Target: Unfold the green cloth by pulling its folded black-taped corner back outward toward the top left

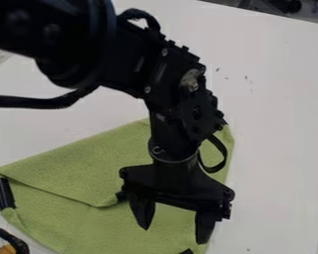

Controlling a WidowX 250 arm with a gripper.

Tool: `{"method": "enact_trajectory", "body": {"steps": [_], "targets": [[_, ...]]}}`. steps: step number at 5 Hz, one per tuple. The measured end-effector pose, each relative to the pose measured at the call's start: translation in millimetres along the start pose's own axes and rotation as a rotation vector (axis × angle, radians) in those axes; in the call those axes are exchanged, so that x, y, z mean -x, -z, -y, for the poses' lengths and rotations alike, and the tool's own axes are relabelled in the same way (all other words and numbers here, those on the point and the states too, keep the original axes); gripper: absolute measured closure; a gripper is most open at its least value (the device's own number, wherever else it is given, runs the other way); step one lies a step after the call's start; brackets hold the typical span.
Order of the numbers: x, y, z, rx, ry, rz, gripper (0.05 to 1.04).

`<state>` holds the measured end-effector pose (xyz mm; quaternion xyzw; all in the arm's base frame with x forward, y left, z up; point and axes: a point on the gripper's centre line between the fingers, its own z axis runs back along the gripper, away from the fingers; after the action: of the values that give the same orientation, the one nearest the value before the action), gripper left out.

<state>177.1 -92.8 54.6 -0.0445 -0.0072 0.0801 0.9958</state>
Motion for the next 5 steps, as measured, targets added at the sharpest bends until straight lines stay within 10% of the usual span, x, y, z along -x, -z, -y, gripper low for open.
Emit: {"method": "enact_trajectory", "body": {"steps": [2, 5], "targets": [[-9, 6, -8, -0.034, 0.118, -0.054, 0.082], [-40, 22, -45, -0.07, 0.161, 0.059, 0.083]]}}
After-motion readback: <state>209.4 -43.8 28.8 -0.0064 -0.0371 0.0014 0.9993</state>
